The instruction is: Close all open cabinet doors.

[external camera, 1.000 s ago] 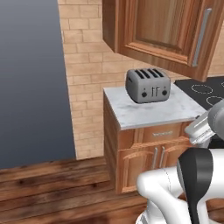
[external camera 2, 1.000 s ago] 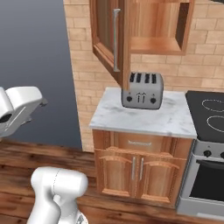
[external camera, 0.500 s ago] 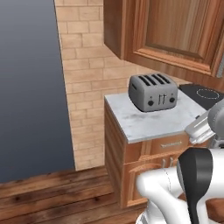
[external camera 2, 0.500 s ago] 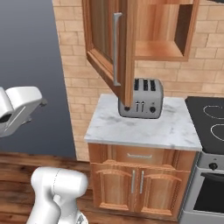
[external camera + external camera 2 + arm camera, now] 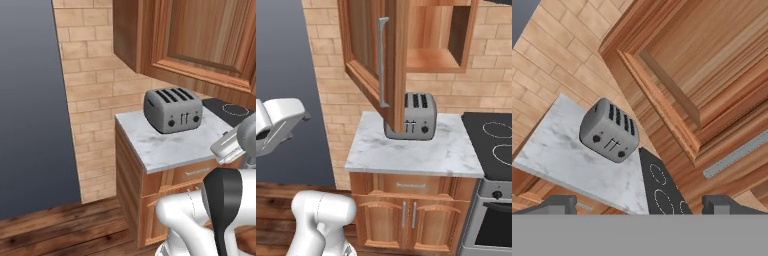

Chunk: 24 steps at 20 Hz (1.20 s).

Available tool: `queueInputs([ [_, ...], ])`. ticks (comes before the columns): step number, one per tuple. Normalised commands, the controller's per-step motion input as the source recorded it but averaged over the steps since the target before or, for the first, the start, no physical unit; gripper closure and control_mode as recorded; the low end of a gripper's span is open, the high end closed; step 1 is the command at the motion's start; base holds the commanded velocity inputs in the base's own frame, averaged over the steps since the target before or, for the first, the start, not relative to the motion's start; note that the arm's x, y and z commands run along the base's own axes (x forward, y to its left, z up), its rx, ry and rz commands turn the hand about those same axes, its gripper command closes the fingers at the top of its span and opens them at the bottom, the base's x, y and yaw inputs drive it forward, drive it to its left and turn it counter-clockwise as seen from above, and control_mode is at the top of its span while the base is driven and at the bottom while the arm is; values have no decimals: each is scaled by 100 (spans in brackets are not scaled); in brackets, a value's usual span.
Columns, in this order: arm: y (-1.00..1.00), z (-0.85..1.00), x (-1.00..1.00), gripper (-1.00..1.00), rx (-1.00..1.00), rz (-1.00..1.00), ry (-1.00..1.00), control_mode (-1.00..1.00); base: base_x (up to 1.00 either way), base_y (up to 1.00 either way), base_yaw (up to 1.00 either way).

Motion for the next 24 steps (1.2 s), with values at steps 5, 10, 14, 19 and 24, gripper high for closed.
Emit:
queueInputs([
  [5,0,0,0,-100,0,0,0,100,2,4,-7],
  [10,0,0,0,-100,0,0,0,100,0,3,-1],
  [14,0,0,2,-100,0,0,0,-100,3,0,0],
  [19,0,3,26,-100,-2,0,-4,-100,0,0,0],
  [24,0,25,66,-100,-6,0,-4,-100,0,0,0],
])
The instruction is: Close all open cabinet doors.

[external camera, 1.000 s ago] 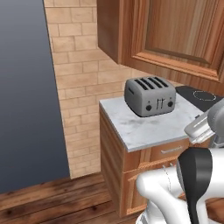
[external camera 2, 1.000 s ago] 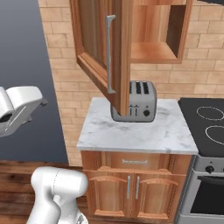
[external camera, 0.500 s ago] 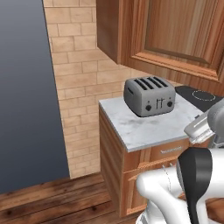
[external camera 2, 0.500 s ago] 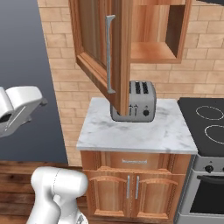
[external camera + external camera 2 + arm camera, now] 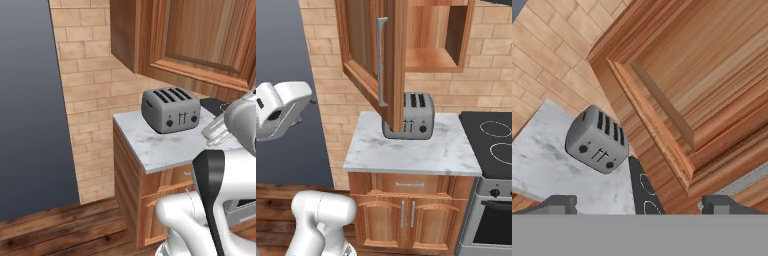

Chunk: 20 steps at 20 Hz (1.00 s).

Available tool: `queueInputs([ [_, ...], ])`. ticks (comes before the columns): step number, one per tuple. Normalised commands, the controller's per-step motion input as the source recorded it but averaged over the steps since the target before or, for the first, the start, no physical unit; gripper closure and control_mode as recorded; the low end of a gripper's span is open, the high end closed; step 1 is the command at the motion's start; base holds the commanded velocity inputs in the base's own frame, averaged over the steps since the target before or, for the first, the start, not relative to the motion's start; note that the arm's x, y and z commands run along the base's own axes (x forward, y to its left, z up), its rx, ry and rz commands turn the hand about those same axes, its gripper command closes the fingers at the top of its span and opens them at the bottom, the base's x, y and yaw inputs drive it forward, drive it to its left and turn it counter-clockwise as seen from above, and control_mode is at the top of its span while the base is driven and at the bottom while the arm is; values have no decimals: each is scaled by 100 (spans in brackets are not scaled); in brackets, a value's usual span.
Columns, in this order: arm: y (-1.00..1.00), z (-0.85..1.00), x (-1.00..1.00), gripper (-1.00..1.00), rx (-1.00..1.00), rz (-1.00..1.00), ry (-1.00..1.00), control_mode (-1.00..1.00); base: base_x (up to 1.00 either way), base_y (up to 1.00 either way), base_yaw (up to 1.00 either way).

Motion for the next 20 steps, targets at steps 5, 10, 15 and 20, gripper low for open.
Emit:
queueInputs([
  [5,-1,27,71,-100,-5,0,-1,-100,0,0,0],
  [10,-9,9,67,-100,-3,0,0,-100,0,0,0],
  [15,-46,0,55,-100,0,0,0,-100,0,0,0],
  [20,-68,0,52,-100,0,0,0,-100,0,0,0],
])
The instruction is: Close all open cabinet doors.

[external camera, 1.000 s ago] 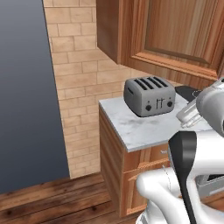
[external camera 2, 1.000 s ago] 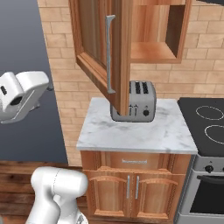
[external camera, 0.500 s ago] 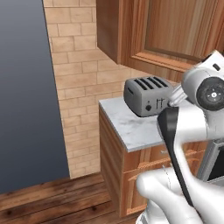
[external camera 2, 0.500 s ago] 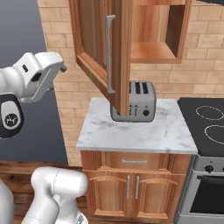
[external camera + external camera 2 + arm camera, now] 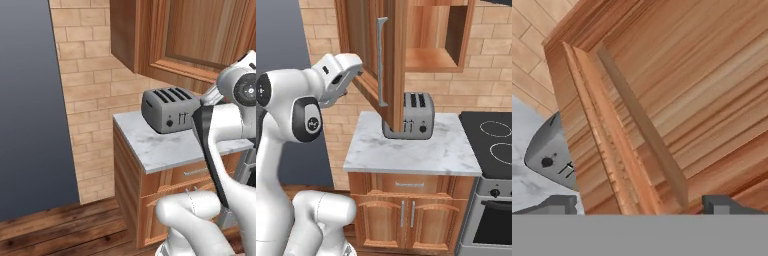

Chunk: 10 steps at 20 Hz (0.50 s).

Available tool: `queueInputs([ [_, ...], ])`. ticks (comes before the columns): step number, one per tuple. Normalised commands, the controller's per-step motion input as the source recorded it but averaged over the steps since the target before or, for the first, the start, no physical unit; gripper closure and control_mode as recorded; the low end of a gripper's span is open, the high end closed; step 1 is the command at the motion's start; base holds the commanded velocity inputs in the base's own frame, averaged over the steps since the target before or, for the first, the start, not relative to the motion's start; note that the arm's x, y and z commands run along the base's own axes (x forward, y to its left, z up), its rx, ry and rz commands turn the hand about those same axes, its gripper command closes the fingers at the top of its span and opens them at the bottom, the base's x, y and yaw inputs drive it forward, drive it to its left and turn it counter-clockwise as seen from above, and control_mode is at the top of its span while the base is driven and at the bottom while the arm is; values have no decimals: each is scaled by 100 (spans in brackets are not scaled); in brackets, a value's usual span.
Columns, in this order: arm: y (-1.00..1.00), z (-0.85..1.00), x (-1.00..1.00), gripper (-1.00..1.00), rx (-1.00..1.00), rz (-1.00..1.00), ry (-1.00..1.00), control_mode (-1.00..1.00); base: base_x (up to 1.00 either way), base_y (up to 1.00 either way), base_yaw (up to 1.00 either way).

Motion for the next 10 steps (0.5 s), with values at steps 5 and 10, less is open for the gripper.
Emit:
queueInputs([
  [5,-52,0,61,-100,0,0,0,-100,0,0,0],
  [10,-28,-1,76,-100,0,0,2,-100,0,0,0],
])
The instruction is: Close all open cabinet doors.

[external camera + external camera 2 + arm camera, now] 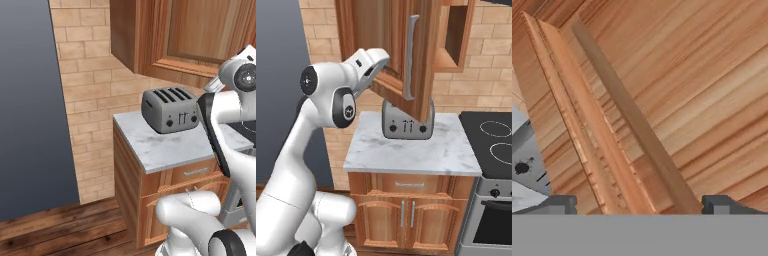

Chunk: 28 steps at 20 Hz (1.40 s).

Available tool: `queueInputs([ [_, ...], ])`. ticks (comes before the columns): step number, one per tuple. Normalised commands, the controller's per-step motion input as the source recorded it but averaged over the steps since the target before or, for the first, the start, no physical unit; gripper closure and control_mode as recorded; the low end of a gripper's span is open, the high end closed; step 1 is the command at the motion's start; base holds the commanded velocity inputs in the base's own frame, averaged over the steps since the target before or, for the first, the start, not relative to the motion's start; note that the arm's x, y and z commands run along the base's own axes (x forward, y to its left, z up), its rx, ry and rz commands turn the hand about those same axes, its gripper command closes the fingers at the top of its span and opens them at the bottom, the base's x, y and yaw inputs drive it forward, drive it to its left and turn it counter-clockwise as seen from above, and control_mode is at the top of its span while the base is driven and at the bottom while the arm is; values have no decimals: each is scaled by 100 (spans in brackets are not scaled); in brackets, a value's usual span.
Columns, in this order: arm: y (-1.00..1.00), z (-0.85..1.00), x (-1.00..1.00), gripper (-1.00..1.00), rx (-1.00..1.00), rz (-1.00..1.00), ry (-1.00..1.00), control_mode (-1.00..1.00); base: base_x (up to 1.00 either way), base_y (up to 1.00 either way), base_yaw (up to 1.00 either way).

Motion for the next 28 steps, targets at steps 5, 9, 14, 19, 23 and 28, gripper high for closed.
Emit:
queueInputs([
  [5,-11,-4,87,-100,0,0,5,-100,0,0,0],
  [9,-1,-7,83,-100,0,0,3,-100,0,0,0],
  [14,0,-2,78,-100,0,1,0,-100,0,0,0],
  [19,-11,0,67,-100,0,10,0,-100,0,0,0],
  [23,-11,-3,60,-100,0,13,0,-100,0,0,0],
  [28,-1,-3,66,-100,4,15,0,-100,0,0,0],
])
